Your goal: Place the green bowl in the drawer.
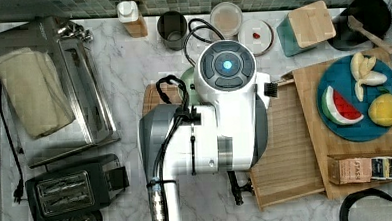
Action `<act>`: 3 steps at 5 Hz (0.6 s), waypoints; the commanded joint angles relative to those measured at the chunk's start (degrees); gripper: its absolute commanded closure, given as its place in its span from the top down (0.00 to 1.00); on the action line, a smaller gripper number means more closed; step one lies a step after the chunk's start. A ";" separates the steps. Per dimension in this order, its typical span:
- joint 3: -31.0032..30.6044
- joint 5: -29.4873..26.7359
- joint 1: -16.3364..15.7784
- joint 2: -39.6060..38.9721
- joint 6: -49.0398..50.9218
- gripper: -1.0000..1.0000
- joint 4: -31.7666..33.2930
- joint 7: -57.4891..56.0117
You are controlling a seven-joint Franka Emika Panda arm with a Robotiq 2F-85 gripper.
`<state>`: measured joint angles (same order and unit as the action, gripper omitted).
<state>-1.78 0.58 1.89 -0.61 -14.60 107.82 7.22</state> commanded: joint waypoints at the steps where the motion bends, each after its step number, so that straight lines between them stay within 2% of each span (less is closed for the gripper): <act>1: -0.21 0.00 0.13 0.05 0.00 0.00 0.02 0.01; 2: 0.66 1.37 0.94 1.41 -0.61 0.00 1.58 -0.12; 3: 2.91 0.98 3.23 2.43 -0.38 0.00 1.96 -2.37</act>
<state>-1.32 1.24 1.94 -1.51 -15.14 109.22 7.23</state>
